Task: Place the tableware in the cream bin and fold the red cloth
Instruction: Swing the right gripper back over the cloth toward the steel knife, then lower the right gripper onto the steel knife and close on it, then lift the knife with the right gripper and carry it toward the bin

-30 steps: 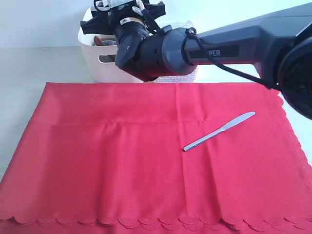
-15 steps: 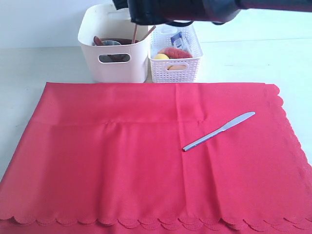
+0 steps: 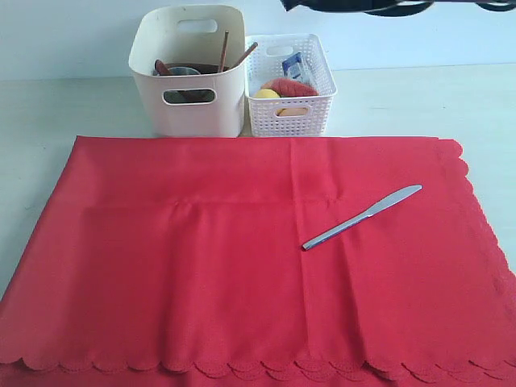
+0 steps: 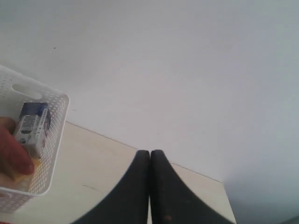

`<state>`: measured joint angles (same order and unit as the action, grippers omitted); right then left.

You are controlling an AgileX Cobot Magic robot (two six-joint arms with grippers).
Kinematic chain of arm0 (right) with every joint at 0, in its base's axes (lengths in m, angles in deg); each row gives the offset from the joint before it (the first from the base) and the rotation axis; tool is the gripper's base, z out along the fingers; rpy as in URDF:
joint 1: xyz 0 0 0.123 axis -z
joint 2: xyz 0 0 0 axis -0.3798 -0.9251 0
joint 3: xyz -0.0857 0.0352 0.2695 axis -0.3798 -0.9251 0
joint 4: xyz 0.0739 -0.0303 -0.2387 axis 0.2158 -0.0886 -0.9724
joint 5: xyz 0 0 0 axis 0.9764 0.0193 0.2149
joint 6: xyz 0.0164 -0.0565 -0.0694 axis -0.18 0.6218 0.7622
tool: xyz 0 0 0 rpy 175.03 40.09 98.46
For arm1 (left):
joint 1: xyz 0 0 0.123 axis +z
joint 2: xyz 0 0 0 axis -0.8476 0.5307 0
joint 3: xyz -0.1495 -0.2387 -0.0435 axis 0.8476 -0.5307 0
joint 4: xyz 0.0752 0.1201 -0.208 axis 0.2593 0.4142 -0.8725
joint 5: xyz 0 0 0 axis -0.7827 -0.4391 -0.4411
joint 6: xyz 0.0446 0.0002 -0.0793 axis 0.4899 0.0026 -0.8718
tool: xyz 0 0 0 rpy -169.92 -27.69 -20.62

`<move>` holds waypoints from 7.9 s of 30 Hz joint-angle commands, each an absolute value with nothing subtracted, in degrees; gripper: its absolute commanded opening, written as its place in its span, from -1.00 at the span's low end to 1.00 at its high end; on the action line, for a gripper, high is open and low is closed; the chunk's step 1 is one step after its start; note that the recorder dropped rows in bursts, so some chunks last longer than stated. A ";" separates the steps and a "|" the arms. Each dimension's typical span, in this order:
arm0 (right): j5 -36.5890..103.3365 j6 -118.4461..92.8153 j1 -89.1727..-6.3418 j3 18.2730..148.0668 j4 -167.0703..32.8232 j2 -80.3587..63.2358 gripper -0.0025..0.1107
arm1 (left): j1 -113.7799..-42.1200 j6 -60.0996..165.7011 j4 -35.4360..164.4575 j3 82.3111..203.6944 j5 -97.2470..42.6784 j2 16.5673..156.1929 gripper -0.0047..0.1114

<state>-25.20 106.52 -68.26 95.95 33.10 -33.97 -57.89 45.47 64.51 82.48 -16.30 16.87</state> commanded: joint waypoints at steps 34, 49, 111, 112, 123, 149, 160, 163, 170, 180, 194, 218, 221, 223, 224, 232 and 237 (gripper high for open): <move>31.26 107.32 -46.54 63.21 32.82 -29.06 -0.96 | -57.80 45.10 64.51 82.31 -16.51 16.57 -0.88; 37.54 91.16 -46.07 64.20 31.43 -31.49 -0.96 | -57.80 45.10 64.51 82.31 -16.51 16.57 -0.88; 66.42 47.02 -50.94 77.43 -75.12 -48.17 -0.27 | -57.80 45.10 64.51 82.31 -16.51 16.57 -0.88; 66.42 47.02 -50.94 77.43 -75.12 -48.17 -0.36 | -57.80 45.10 64.51 82.31 -16.51 16.57 -0.88; 66.89 46.90 -50.94 77.43 -75.12 -48.17 -0.96 | -57.80 45.10 64.51 82.31 -16.51 16.57 -0.88; 71.81 46.75 -50.94 77.43 -76.60 -51.04 -0.61 | -57.80 45.10 64.51 82.31 -16.51 16.57 -0.88; 77.51 47.85 -50.94 77.43 -79.67 -50.86 -0.96 | -57.80 45.10 64.51 82.31 -16.51 16.57 -0.88; 77.51 47.85 -50.94 77.43 -79.55 -49.83 -0.96 | -57.80 45.10 64.51 82.31 -16.51 16.57 -0.88; 76.18 47.85 -50.94 78.74 -74.52 -45.17 -0.96 | -57.80 45.10 64.51 82.31 -16.51 16.57 -0.88; 77.63 47.85 -50.94 79.69 -71.26 -41.67 -0.96 | -57.80 45.10 64.51 82.31 -16.51 16.57 -0.88; 76.93 32.89 -50.94 77.38 -86.32 -48.09 -0.14 | -57.80 45.10 64.51 82.31 -16.51 16.57 -0.88; 79.20 38.90 -50.94 77.38 -88.34 -51.34 -0.96 | -57.80 45.10 64.51 82.31 -16.51 16.57 -0.88; 80.21 38.90 -50.94 77.38 -88.34 -50.83 -0.96 | -57.80 45.10 64.51 82.31 -16.51 16.57 -0.88; 80.21 38.90 -50.94 77.38 -88.34 -49.79 -0.96 | -57.80 45.10 64.51 82.31 -16.51 16.57 -0.88; 80.21 38.90 -50.94 77.38 -88.34 -48.93 -0.96 | -57.80 45.10 64.51 82.31 -16.51 16.57 -0.88; 72.89 38.86 -50.94 77.38 -80.65 -37.82 -0.96 | -57.80 45.10 64.51 82.31 -16.51 16.57 -0.88; 58.90 38.86 -50.94 77.38 -63.58 -31.57 -0.96 | -57.80 45.10 64.51 82.31 -16.51 16.57 -0.88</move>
